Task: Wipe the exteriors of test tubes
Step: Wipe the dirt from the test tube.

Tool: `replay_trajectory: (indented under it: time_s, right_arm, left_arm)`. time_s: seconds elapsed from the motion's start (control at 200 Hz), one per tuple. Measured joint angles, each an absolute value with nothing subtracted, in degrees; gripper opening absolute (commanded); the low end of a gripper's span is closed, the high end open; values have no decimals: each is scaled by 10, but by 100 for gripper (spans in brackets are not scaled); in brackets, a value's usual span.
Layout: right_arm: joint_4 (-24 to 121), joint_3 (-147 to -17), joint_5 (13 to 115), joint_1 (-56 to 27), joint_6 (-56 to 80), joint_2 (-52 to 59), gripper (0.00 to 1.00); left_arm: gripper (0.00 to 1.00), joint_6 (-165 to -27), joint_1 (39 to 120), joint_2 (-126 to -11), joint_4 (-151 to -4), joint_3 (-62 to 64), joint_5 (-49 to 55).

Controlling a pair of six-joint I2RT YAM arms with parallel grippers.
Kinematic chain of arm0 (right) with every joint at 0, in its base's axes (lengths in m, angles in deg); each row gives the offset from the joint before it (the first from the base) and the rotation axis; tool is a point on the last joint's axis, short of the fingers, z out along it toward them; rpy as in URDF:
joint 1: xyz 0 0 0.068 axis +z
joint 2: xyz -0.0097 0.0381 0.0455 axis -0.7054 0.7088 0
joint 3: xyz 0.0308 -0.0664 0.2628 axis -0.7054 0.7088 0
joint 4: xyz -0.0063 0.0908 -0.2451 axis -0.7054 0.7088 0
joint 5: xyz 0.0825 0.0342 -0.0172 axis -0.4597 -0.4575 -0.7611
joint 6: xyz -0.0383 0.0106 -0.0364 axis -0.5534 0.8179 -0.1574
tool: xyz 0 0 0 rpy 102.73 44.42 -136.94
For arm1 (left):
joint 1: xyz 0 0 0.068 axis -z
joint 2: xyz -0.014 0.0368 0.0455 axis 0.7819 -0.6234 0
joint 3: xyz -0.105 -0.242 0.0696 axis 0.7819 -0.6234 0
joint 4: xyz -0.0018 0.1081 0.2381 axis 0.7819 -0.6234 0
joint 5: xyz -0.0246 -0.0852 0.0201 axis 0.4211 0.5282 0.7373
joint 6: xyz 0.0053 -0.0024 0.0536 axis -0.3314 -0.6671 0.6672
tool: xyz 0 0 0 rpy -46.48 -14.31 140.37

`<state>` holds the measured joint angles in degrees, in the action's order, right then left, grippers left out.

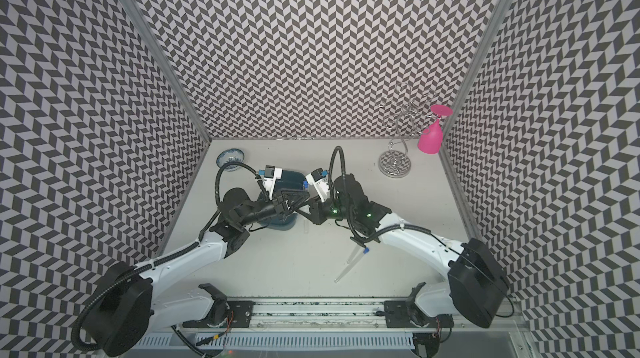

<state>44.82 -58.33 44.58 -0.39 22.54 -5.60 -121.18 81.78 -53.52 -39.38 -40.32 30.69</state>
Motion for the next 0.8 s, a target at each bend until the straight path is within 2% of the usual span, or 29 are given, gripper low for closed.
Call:
replay_trajectory:
  time_s: [0.486, 0.626, 0.796]
  right_arm:
    - [322, -398, 443, 55, 299, -85, 18]
    - [335, -417, 453, 50, 299, -85, 18]
    - [366, -508, 447, 18, 275, -67, 18]
  left_arm:
    - [20, -1249, 806, -533, -394, -419, 292]
    - [20, -1250, 805, -533, -390, -421, 292]
    - [20, -1258, 804, -531, -375, -424, 291]
